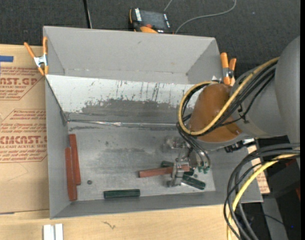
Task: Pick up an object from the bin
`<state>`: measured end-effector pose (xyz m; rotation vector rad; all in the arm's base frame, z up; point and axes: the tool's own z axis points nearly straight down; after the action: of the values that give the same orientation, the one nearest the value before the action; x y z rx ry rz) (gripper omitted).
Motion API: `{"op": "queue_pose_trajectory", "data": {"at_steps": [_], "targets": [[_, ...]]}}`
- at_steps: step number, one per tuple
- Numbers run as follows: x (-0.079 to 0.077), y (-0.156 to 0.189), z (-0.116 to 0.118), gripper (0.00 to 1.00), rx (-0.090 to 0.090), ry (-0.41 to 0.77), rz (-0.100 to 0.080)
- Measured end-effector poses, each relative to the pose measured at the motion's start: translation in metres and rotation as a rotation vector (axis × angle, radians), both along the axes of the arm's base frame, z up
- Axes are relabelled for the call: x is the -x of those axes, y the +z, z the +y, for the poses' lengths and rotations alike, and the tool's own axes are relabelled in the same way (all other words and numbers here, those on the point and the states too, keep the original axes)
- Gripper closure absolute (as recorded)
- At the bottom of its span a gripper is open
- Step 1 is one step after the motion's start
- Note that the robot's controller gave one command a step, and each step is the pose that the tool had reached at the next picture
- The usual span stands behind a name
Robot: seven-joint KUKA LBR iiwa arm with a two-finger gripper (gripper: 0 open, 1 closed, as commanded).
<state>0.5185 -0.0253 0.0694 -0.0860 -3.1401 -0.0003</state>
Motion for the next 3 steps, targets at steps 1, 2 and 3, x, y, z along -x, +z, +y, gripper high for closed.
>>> {"op": "queue_pose_trajectory", "data": {"at_steps": [1,2,3], "targets": [[0.000,0.000,0.000,1.00,0.000,0.000,-0.001],[-0.021,0.002,0.003,1.00,-0.001,0.931,-0.003],[-0.019,0.109,0.064,1.00,0.000,1.248,-0.007]]}}
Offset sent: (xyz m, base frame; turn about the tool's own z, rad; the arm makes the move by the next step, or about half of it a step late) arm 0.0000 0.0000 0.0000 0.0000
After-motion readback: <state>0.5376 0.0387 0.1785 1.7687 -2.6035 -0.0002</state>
